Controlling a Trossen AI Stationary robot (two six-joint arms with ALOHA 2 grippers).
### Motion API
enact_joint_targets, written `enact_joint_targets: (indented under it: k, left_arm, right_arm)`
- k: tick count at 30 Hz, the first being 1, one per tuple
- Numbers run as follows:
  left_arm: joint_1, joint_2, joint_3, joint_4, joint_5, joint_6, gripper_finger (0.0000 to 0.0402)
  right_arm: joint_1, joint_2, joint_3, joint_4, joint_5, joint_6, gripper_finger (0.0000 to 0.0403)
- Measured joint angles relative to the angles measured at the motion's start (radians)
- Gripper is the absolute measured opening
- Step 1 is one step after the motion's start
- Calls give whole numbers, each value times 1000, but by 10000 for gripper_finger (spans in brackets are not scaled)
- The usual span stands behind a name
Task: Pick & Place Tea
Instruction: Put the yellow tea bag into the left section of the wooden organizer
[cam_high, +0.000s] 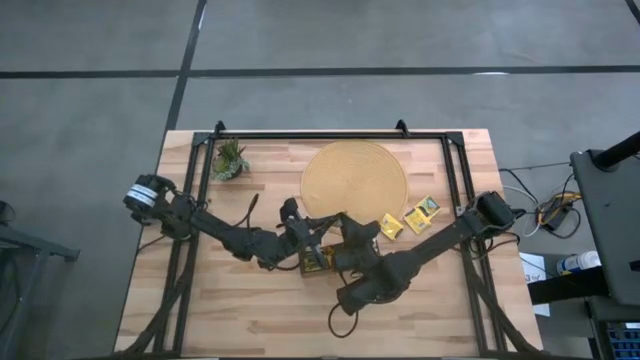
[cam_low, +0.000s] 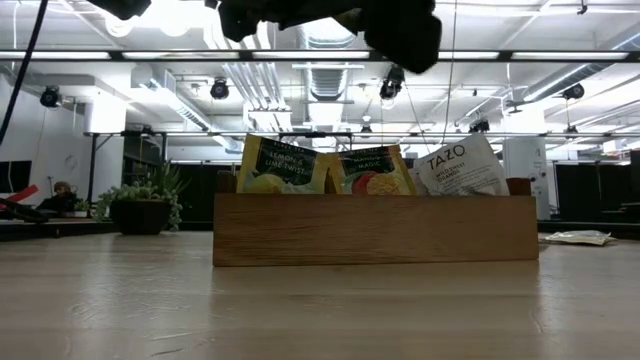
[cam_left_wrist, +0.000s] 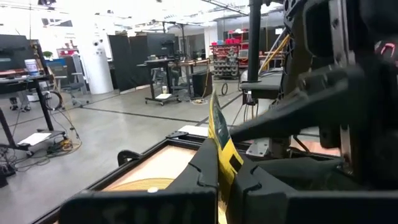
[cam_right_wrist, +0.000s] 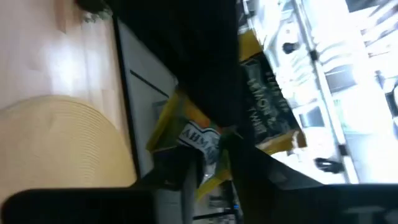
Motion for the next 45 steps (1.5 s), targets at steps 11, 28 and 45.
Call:
enact_joint_targets:
  k: [11,28,45]
  left_arm:
    - [-18,-4,-1,-5,-41,70,0]
    - [-54,-111,-24,-302,-14,-87,0]
    - [-207,-105,-69,-360,166,-213,0]
  right_arm:
    - [27,-96,5,-82,-125,70,180]
    - [45,-135,-7,-256,-135,149,192]
    - [149,-478,-230,-563,34,954,192]
